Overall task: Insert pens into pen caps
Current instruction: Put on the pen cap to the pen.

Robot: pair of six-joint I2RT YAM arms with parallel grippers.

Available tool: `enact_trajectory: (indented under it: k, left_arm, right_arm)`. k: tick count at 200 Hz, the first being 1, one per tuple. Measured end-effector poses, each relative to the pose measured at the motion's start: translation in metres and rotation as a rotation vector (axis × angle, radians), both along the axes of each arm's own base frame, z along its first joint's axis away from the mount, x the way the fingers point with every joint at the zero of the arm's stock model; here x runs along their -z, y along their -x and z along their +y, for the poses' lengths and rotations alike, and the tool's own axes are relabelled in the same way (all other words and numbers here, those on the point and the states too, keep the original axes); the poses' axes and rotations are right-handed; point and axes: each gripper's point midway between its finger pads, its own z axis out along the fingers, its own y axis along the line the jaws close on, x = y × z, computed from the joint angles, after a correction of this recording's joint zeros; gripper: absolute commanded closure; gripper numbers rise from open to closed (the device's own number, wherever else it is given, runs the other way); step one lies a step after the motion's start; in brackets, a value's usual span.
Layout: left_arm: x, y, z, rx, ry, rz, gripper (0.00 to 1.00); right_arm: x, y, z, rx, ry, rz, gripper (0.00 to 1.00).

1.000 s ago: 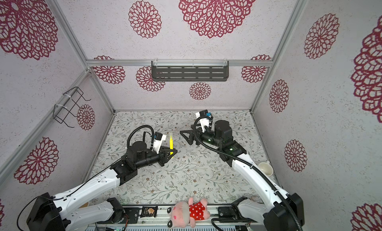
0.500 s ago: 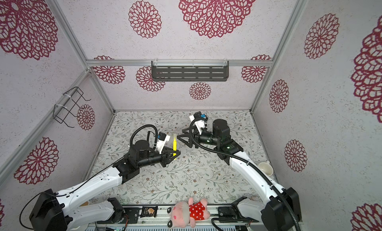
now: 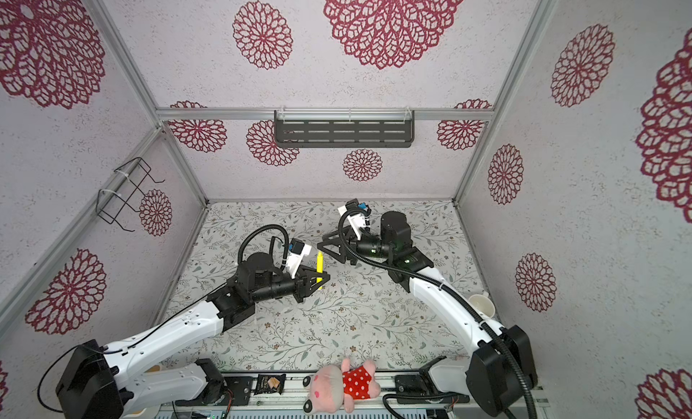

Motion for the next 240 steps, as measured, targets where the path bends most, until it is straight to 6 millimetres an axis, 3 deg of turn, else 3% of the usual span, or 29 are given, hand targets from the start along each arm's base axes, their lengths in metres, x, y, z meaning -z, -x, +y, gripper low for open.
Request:
enact_trajectory:
  k: [73,91,115,240]
  left_arm:
    - [-0.001,-0.001,-0.003,0.008,-0.003,0.000,1.00]
    - [-0.001,-0.001,-0.004,0.011,-0.004,-0.002,1.00]
    - [-0.001,-0.001,-0.003,0.013,-0.008,-0.010,1.00]
    - [0.008,0.004,0.001,0.020,-0.053,0.004,1.00]
  right_arm:
    - [0.005,0.004,0.008,-0.050,0.001,0.018,0.68]
    - [0.005,0.004,0.008,-0.048,0.001,0.017,0.77]
    - [0.005,0.003,0.008,-0.044,0.000,0.021,1.00]
    - [0.015,0.011,0.008,-0.038,0.021,0.003,1.00]
